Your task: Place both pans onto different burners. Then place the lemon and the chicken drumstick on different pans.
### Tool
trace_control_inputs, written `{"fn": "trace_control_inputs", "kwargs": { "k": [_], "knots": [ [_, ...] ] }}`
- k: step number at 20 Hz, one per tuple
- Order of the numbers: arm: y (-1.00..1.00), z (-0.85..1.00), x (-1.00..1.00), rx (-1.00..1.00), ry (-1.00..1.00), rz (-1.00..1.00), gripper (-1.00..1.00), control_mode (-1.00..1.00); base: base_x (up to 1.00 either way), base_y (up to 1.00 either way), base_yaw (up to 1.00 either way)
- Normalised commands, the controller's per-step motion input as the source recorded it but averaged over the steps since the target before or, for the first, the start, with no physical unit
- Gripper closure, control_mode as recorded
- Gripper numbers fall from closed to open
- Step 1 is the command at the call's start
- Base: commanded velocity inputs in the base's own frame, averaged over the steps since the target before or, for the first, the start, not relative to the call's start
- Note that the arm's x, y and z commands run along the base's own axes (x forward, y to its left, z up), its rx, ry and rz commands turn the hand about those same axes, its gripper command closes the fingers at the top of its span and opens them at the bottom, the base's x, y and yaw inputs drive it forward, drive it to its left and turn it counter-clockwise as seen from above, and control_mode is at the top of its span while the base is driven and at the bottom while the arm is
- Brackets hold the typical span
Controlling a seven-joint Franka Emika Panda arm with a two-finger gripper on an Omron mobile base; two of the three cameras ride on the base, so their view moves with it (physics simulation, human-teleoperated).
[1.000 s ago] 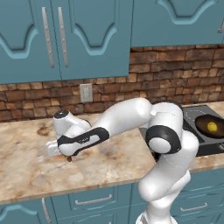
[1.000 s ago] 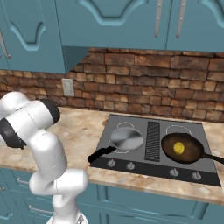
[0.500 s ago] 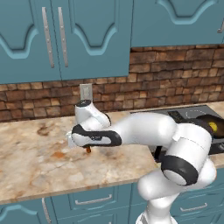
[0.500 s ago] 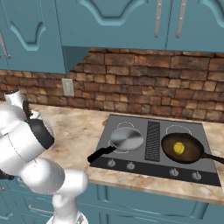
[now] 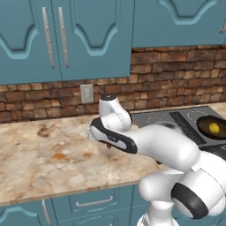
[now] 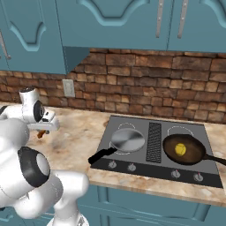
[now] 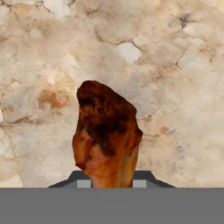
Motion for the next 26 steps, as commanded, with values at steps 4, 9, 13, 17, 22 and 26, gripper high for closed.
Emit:
{"fn": "trace_control_inputs", "kwargs": {
  "k": [4,9,13,17,22,26],
  "knots": [
    [-0.68,0.33,0.0,0.0,0.0,-0.03,1.0,-1.0,0.0,0.0,0.0],
    [-0.69,0.37,0.0,0.0,0.0,-0.04,1.0,-1.0,0.0,0.0,0.0],
    [-0.72,0.38,0.0,0.0,0.0,-0.04,1.0,-1.0,0.0,0.0,0.0],
    [-0.74,0.15,0.0,0.0,0.0,-0.02,1.0,-1.0,0.0,0.0,0.0],
    [-0.77,0.0,0.01,0.0,0.0,-0.01,1.0,-1.0,0.0,0.0,0.0],
    [-0.71,0.01,0.13,0.0,0.0,-0.04,1.0,-1.0,0.0,0.0,0.0]
  ]
}}
